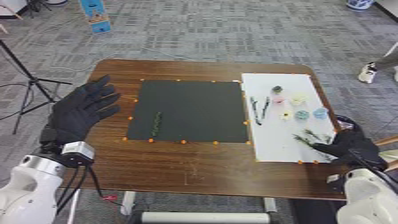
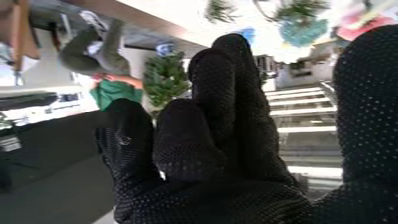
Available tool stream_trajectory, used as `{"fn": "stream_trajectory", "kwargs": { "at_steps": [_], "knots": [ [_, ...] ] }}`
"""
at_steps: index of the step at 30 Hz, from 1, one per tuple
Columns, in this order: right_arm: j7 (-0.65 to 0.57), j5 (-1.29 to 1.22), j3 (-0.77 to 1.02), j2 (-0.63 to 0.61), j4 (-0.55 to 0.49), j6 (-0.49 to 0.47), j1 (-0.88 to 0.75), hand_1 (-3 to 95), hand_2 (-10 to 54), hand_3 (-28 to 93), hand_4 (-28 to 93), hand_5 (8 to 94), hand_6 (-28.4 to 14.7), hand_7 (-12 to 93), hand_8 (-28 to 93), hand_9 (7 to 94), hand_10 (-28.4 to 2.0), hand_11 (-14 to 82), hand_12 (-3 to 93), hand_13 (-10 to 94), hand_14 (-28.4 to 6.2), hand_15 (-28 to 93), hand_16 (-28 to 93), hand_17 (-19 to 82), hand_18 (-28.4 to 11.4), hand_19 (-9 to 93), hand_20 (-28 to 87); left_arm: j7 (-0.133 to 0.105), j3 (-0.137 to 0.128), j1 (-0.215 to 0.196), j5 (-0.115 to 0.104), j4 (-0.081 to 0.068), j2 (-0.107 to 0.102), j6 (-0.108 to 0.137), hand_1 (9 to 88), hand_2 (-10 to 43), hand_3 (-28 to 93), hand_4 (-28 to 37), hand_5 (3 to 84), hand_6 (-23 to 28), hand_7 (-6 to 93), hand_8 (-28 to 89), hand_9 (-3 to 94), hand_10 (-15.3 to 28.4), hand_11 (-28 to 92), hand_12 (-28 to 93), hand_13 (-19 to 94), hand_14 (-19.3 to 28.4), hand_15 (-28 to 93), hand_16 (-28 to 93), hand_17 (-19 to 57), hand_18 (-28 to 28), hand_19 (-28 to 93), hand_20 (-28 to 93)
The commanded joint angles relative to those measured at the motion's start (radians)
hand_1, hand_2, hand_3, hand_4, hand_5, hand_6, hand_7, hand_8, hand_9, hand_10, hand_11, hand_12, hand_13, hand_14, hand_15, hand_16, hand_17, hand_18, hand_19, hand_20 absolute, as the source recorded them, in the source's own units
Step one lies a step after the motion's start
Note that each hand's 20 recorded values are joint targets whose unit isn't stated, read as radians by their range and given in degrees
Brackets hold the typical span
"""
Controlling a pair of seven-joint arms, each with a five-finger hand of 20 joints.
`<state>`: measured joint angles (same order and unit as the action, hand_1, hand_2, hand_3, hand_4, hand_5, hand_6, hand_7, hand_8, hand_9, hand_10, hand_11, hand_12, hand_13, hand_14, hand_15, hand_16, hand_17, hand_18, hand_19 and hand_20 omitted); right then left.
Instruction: Arrange flowers
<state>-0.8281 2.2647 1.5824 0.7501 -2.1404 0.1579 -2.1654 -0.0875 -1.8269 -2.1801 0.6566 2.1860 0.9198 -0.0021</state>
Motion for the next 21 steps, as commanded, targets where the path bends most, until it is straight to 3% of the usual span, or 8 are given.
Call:
{"fn": "stream_trajectory", "kwargs": {
  "at_steps": [1, 15, 18, 21],
  "knots": [
    [-0.039, 0.010, 0.011, 0.023, 0.001, -0.051, -0.029, 32.1, -9.5, 64, -28, 57.2, -3.0, 44, -13, 60.5, -13.3, 55.8, 40.8, 73, -6.5, 86, 39, 44, -21.7, 93, 67, 0.006, -0.013, -0.020, -0.003, 0.009, 0.012, 0.004, 23.7, -4.9, 70, -28.3, 30.4, 2.7, 20.6, -10, 29.1, 12.6, 25, 18, 24, 14.6, 29, 1, -9.2, 22.5, 45, 9],
    [-0.016, 0.015, -0.104, 0.005, 0.062, -0.081, 0.064, 33.2, -9.5, 75, -28, 59.9, -2.1, 46, -13, 63.5, -12.2, 56.8, 40.4, 73, -6.2, 86, 38, 44, -21.4, 93, 66, 0.007, -0.012, -0.013, -0.001, 0.010, 0.019, 0.008, 23.7, -4.9, 71, -28.3, 30.4, 2.7, 20.5, -10, 29.1, 12.7, 25, 18, 24, 14.7, 29, 1, -9.2, 22.6, 45, 9],
    [-0.013, 0.022, -0.140, -0.006, 0.101, -0.053, 0.090, 36.5, -9.5, 74, -28, 60.5, -1.3, 45, 4, 65.6, -11.4, 57.1, 40.4, 73, -6.1, 86, 37, 44, -21.2, 93, 66, 0.009, -0.008, -0.004, -0.002, 0.005, 0.017, 0.008, 23.7, -4.9, 71, -28.3, 30.4, 2.8, 20.5, -10, 29.1, 12.7, 25, 18, 24, 14.7, 29, 1, -9.2, 22.5, 45, 9],
    [-0.008, 0.028, -0.169, -0.014, 0.127, -0.021, 0.112, 44.4, -9.5, 72, -28, 63.0, -0.1, 48, 12, 69.1, -9.7, 52.9, 48.8, 74, -5.4, 86, 37, 46, -20.9, 93, 66, 0.007, -0.010, -0.006, -0.003, 0.006, 0.017, 0.009, 23.7, -4.9, 71, -28.3, 30.4, 2.7, 20.5, -10, 29.1, 12.7, 25, 18, 24, 14.7, 29, 1, -9.2, 22.6, 45, 9]
  ]
}}
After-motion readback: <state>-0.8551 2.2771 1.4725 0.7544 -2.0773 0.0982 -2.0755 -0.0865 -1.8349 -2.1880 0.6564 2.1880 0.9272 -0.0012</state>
